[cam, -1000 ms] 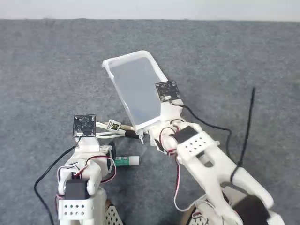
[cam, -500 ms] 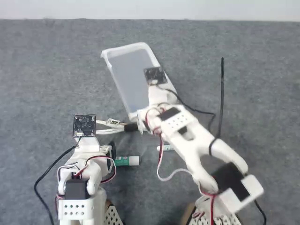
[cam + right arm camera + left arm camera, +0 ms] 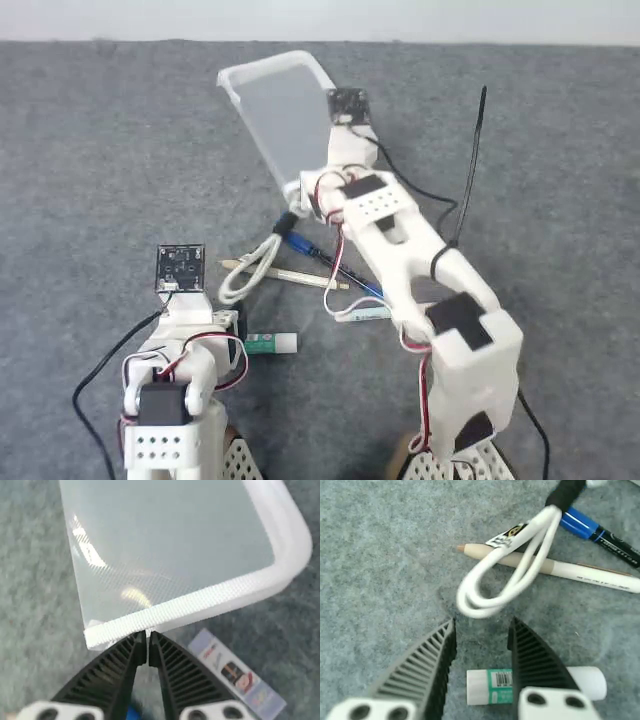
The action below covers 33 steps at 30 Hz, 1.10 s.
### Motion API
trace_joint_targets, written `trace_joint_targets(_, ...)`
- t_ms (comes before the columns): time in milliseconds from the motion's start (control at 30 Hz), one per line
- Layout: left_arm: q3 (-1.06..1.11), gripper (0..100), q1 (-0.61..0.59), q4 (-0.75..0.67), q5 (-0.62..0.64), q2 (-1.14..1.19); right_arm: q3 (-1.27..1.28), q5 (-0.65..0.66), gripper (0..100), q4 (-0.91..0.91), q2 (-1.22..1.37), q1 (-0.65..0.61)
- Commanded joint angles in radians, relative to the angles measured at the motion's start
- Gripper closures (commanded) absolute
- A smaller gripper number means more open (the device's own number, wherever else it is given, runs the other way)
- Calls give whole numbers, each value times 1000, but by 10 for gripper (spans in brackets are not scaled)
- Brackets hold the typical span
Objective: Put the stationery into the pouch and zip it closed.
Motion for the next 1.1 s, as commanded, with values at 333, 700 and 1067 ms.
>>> trace_joint_targets(333,-12,840,-3,5,2,-15,-353,-195,837,420,-15,-64)
trace_joint_targets(700,-12,840,-3,5,2,-15,-334,-273,833,414,30,-191)
trace_joint_targets(1067,-12,840,-3,5,2,-15,-399,-273,835,320,206,-182)
